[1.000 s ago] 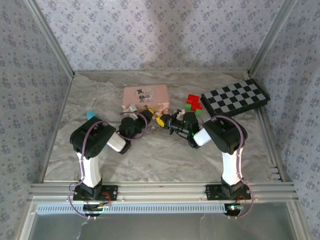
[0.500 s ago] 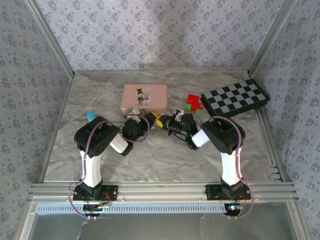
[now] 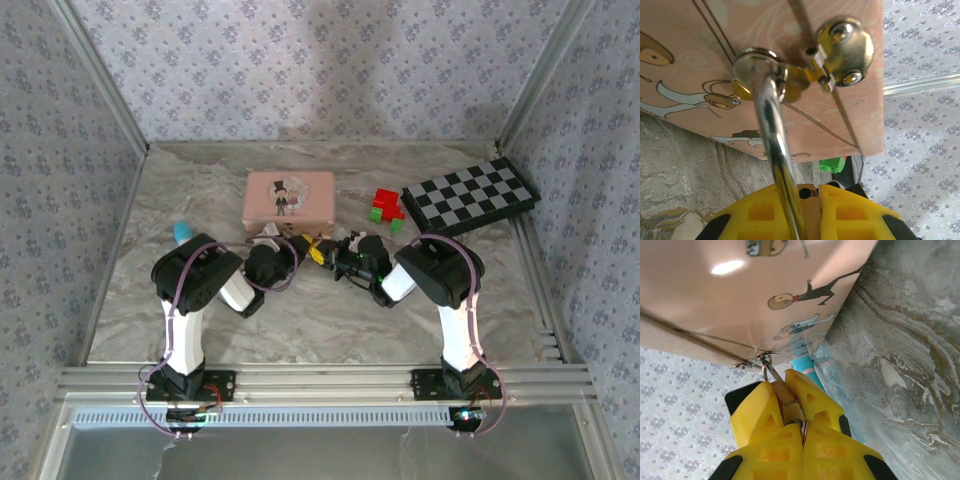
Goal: Unlock the padlock with the key
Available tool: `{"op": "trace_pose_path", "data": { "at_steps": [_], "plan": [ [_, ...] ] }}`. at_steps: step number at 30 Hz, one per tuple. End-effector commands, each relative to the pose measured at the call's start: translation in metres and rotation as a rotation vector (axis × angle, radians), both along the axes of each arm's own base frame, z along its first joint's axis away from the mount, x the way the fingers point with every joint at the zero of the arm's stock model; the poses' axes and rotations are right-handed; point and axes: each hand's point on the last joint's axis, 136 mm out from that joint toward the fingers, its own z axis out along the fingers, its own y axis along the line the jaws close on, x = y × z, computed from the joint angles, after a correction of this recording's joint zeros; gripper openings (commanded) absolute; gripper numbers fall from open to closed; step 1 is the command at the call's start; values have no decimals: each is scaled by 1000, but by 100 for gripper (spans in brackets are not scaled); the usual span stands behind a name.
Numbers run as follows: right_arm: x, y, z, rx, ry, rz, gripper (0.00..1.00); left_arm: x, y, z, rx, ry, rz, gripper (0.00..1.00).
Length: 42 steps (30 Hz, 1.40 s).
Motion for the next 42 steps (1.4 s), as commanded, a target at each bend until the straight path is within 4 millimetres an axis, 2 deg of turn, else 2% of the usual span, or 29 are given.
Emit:
{"op": "trace_pose_path", "data": {
  "at_steps": [1,3,7,10,13,14,15,17,21,25,28,30,33,35,38,42],
  "plan": [
    [5,12,60,188,-23,-10,0,-2,-12,8,9,-52,-34,0],
    [10,9,78,253,11,-34,0,-3,-15,14,10,-71,-42,0],
    [14,8,97,367,105,-71,0,-4,-19,22,8,-97,-48,0],
    [18,10,100,394,132,-68,0,-3,-22,25,5,-106,-54,0],
    [18,9,95,358,100,-69,0,-1,-21,24,1,-101,-43,0],
    [18,8,91,331,73,-60,0,-1,-20,23,2,-98,-38,0],
    [18,6,88,310,56,-58,5,0,-19,22,1,-93,-33,0],
    [15,-1,75,248,15,-65,21,2,-15,19,-4,-79,-17,0],
    [9,-16,54,144,-41,-63,38,4,-12,17,-8,-69,-7,0],
    [-1,-35,28,33,-76,-58,43,3,-14,10,1,-56,-16,0],
    [-8,-49,6,-52,-80,-56,44,0,-13,-8,24,-12,-14,1],
    [-12,-52,-3,-89,-84,-35,44,-5,-11,-20,43,17,-12,6],
    [-17,-51,-12,-125,-82,-1,43,-11,-7,-30,63,49,-6,31],
    [-19,-51,-17,-146,-82,14,43,-15,-1,-33,71,63,9,43],
    [-22,-50,-18,-170,-92,24,43,-21,10,-35,87,91,32,56],
    [-23,-51,-18,-280,-122,60,44,-36,27,-40,131,153,55,65]
  ]
}}
